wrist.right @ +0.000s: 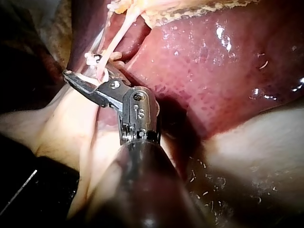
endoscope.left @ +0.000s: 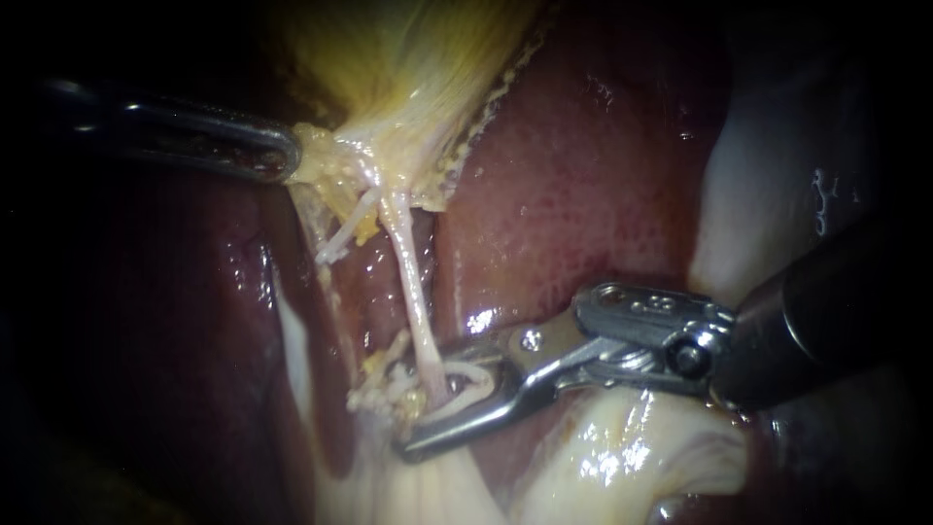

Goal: Clipping first clip right tube

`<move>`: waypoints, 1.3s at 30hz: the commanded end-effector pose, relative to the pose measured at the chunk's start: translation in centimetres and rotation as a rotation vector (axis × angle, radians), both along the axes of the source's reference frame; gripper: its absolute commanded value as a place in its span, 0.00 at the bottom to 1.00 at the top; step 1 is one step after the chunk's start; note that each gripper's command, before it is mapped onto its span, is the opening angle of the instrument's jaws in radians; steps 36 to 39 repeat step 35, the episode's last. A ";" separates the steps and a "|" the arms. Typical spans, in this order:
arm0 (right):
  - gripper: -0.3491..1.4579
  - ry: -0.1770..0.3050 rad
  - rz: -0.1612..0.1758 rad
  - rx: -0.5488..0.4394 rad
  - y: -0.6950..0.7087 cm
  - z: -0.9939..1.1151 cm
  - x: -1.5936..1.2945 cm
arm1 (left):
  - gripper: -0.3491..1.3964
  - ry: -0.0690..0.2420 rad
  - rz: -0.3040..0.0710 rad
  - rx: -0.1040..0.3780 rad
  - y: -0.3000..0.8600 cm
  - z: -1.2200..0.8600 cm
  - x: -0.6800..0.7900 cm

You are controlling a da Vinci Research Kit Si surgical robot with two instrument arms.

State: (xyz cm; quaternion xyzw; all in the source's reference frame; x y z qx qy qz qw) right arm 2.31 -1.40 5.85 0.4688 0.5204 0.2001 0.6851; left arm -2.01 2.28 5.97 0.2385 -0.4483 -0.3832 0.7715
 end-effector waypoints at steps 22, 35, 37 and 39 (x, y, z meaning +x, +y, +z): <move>0.00 -0.074 -0.004 0.126 0.00 0.04 0.03 | 0.00 0.000 -0.001 0.000 0.00 0.00 -0.01; 0.00 -0.074 -0.004 0.126 0.03 0.08 0.02 | 0.00 -0.001 0.001 0.001 0.00 -0.01 -0.01; 0.00 -0.074 -0.004 0.126 0.03 0.08 0.02 | 0.00 -0.001 0.001 0.001 0.00 -0.01 -0.01; 0.00 -0.074 -0.004 0.126 0.03 0.08 0.02 | 0.00 -0.001 0.001 0.001 0.00 -0.01 -0.01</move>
